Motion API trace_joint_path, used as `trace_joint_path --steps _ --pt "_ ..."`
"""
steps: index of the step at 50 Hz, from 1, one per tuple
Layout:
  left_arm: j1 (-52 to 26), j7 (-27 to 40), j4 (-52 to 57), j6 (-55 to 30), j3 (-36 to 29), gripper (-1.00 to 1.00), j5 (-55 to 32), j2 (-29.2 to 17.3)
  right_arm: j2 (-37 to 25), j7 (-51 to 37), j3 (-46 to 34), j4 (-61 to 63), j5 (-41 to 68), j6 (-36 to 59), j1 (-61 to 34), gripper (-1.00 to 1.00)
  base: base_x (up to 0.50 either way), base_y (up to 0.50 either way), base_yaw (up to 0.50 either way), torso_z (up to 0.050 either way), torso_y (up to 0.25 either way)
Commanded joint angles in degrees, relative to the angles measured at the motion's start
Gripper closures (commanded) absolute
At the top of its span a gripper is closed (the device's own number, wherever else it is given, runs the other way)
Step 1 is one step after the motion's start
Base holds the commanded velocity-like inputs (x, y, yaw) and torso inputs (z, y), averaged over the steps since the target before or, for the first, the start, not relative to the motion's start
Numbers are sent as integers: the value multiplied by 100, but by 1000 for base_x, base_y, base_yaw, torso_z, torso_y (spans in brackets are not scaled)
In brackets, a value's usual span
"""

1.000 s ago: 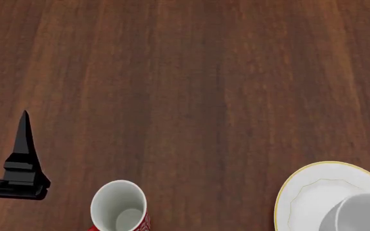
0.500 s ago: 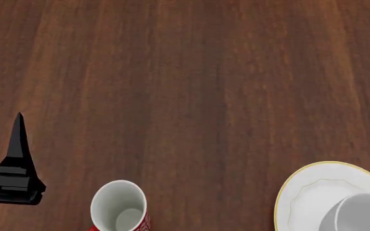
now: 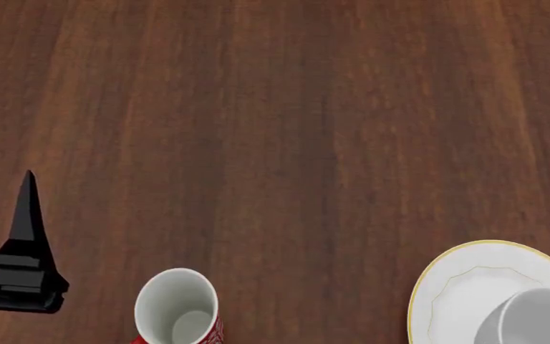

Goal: Put the white mug on the plate.

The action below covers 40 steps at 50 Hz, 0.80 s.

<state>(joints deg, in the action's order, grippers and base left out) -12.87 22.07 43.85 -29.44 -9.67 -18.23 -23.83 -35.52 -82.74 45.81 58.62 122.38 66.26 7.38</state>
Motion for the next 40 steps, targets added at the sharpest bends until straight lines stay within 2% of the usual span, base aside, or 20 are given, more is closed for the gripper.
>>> trace_joint_path --steps 1,9,16,38,40 --pt "14 47 76 -35 -60 -100 16 -9 413 -718 1230 136 1588 878 -483 -100 0 0 0 0 0" --pt "14 70 89 -54 -99 -100 20 -10 473 -722 1829 137 2120 1265 -669 -100 0 0 0 0 0" --pt "22 107 126 -85 -123 -100 26 -13 255 -723 2351 137 2623 1439 -806 -100 0 0 0 0 0" --pt "61 107 31 26 -142 -100 -8 -14 203 -723 2343 137 2909 2013 -1702 -100 0 0 0 0 0" --pt "48 119 31 12 -135 -100 -12 -15 -220 -724 2109 137 2902 1710 -1914 -100 0 0 0 0 0"
